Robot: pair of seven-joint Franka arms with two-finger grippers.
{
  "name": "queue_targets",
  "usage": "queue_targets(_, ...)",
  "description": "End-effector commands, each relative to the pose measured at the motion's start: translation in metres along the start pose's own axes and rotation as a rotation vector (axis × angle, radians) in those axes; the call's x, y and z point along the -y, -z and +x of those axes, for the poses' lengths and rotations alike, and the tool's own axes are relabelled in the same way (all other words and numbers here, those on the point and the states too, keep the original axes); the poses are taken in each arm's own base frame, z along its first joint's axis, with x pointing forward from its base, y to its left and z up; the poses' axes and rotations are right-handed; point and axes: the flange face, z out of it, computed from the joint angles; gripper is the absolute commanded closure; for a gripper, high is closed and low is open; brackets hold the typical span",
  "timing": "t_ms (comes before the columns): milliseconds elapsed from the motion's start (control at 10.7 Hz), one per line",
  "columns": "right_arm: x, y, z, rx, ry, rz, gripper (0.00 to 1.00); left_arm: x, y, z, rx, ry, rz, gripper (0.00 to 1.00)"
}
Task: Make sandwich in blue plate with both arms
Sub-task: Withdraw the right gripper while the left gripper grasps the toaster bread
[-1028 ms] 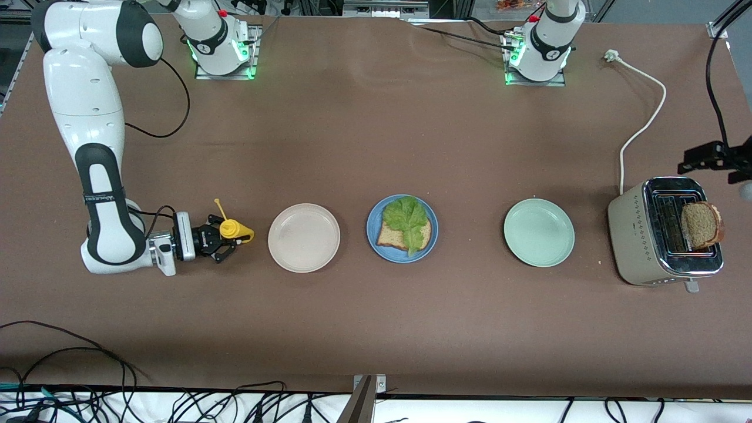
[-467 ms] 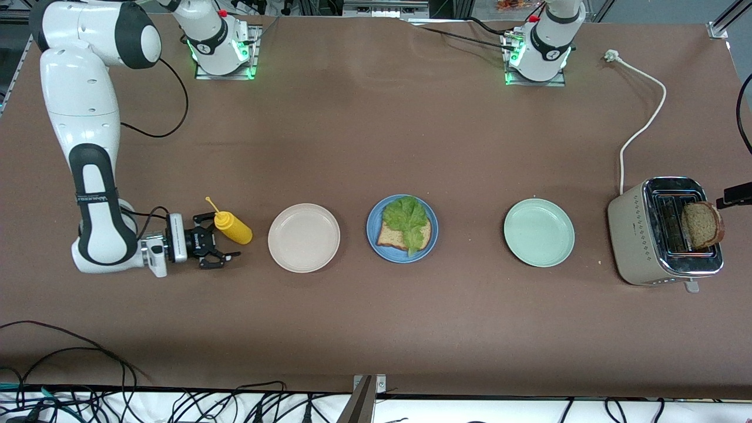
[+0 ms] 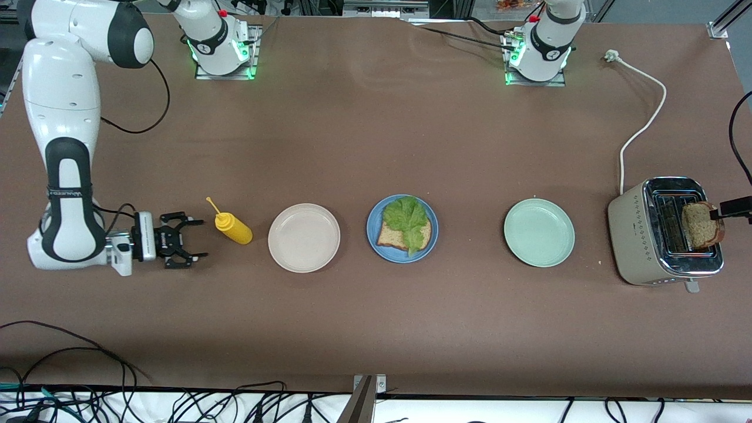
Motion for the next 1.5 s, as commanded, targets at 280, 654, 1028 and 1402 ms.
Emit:
queue_targets(280, 0.011, 0.104, 0.091, 0.308, -0.313, 0.008, 0.0, 0.007, -0.016, 0.007, -0.008, 0.001, -0.054, 0.6)
queue_targets(654, 0.016, 0.137, 0.183, 0.525, -0.593, -0.086, 0.0, 0.017, -0.033, 0.006, 0.018, 0.023, -0.063, 1.0)
queue_targets(1028, 0.036, 0.132, 0.276, 0.635, -0.924, -0.27, 0.0, 0.008, -0.01, 0.003, 0.013, 0.01, -0.058, 1.0)
queue_targets(1402, 0.056, 0.115, 0.303, 0.633, -1.061, -0.376, 0.0, -0.021, 0.052, -0.017, 0.014, -0.041, -0.056, 1.0)
